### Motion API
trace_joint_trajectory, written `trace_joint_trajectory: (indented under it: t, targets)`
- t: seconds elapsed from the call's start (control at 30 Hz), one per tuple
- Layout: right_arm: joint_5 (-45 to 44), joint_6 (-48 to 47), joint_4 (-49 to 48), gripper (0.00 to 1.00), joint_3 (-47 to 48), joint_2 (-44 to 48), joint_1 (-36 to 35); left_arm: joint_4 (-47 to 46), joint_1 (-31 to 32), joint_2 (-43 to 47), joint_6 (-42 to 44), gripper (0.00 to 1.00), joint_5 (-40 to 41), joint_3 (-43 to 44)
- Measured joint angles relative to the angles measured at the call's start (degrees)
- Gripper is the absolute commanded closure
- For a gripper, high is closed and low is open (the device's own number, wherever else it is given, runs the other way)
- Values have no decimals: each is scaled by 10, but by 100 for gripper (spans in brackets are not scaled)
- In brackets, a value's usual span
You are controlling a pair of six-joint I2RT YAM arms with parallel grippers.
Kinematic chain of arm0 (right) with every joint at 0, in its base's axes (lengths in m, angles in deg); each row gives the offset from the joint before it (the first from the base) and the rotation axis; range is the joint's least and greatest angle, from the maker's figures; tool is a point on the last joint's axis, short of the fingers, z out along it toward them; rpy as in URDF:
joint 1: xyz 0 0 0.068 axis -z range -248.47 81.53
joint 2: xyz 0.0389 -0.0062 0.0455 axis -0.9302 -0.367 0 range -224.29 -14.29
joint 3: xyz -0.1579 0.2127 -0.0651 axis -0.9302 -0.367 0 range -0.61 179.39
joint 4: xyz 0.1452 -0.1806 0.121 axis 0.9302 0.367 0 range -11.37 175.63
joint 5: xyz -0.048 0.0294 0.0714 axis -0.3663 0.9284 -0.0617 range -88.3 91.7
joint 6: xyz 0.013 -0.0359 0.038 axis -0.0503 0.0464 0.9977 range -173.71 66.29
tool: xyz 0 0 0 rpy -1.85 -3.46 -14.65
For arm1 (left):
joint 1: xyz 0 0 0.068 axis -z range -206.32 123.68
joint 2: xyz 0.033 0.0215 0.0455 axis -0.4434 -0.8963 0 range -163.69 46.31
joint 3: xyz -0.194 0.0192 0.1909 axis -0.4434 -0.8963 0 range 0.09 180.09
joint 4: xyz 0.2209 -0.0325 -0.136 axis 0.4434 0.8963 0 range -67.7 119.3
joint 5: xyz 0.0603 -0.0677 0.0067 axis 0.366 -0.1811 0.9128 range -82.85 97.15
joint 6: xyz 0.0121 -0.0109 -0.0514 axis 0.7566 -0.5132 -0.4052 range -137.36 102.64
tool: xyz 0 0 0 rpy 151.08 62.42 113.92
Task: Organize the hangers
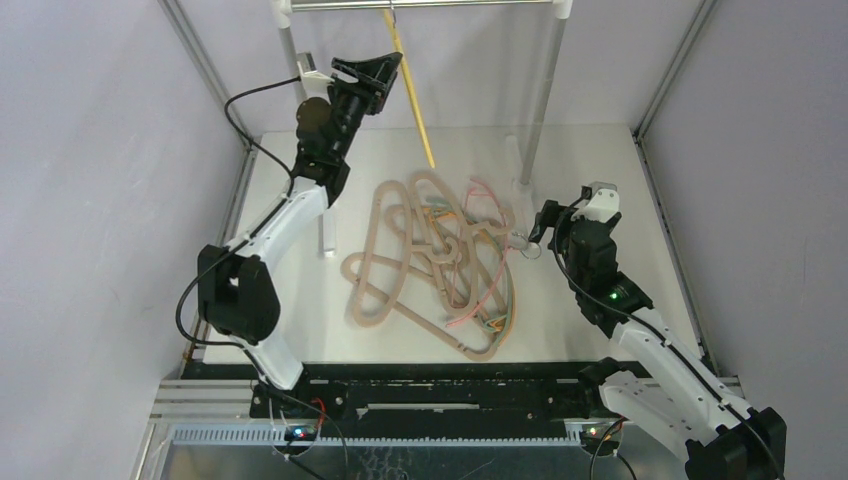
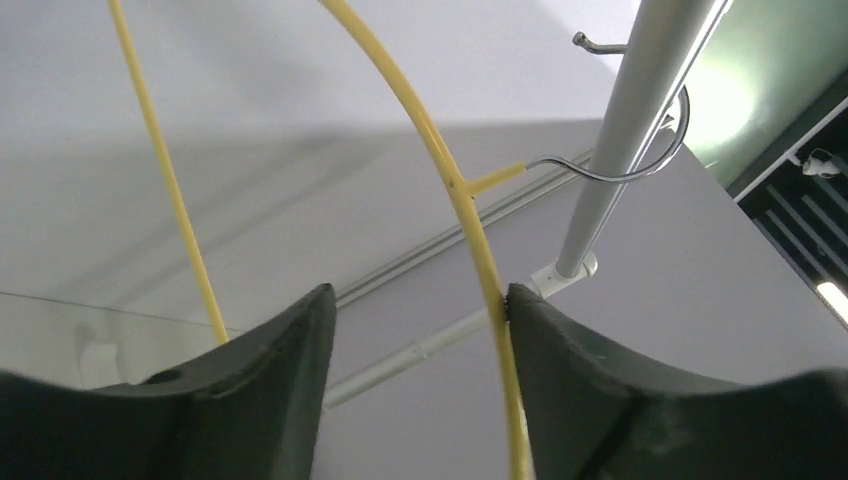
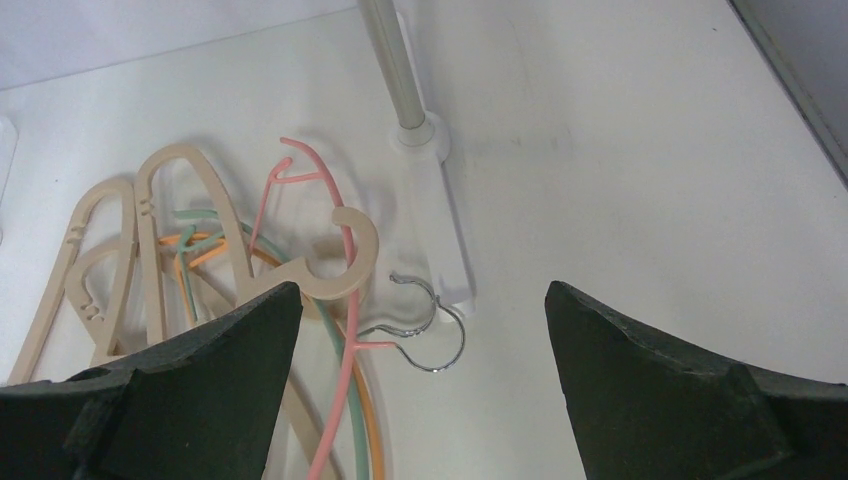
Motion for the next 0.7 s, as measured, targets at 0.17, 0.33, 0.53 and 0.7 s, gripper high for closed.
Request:
trace_joint_trajectory:
  t: [0.17,0.33,0.53,0.7]
  targets:
    - [2,1,6,0,0,0,0,-1,-6,12,42,10,-17,-24]
    - [9,3,10,0,0,-7,0,5,-17,58,97,1,-40,-96]
    - [23,17,19,0,0,-35,0,18,-24,141,158,1,-58,-221]
    - [41,33,26,0,-14,-52,-1,36,-25,189,200,3,-73,-291]
